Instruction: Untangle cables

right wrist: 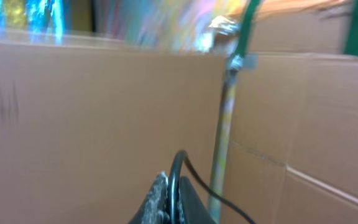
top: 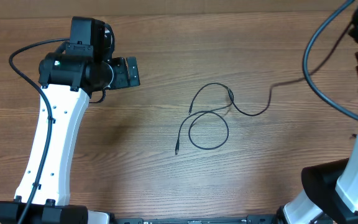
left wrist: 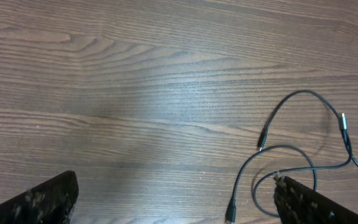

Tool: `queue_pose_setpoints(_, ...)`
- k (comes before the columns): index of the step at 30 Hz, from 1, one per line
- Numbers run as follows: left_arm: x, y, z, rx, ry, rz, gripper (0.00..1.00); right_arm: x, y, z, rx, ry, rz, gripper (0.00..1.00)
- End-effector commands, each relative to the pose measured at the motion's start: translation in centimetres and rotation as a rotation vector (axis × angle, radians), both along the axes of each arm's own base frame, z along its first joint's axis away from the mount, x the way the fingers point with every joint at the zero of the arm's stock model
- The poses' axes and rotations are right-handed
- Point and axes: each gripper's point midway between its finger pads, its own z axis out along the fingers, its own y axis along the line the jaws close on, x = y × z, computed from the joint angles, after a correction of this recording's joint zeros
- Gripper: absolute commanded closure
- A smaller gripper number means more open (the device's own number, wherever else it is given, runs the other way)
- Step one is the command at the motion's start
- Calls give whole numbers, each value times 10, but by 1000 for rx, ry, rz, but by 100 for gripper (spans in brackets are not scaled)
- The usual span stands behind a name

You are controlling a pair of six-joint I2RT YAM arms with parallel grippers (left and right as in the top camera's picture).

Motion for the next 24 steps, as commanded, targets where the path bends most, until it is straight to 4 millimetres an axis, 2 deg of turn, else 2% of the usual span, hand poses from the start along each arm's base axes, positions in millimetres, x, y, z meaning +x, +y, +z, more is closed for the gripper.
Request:
queue_pose_setpoints(1, 1, 1, -3, 6, 8, -13, 0, 17, 25, -26, -97, 161, 227, 96)
queue_pose_setpoints(3, 1, 1, -3, 6, 8, -13, 0, 24, 30, -49, -135, 268, 273, 96)
queue_pose_setpoints(4, 1, 1, -3, 6, 8, -13, 0, 29, 31, -68, -183, 364, 280, 96)
queue_pose_setpoints(7, 1, 1, -3, 6, 8, -13, 0, 36, 28, -93, -246, 489, 271, 96)
queue_pose_setpoints(8, 1, 1, -3, 6, 8, -13, 0, 37, 20, -98, -233, 504, 236, 96)
queue_pose_setpoints(14, 1, 1, -3, 6, 8, -13, 0, 38, -22, -99, -108, 452, 98, 96)
queue_pose_setpoints(19, 1, 1, -3, 6, 8, -13, 0, 21, -92, -93, 20, 365, -77, 96)
queue_pose_setpoints(22, 1, 1, -3, 6, 8, -13, 0, 5, -136, -81, 78, 273, -182, 96)
queue_pose_setpoints(24, 1, 1, -3, 6, 8, -13, 0, 1, -154, -74, 81, 234, -185, 96)
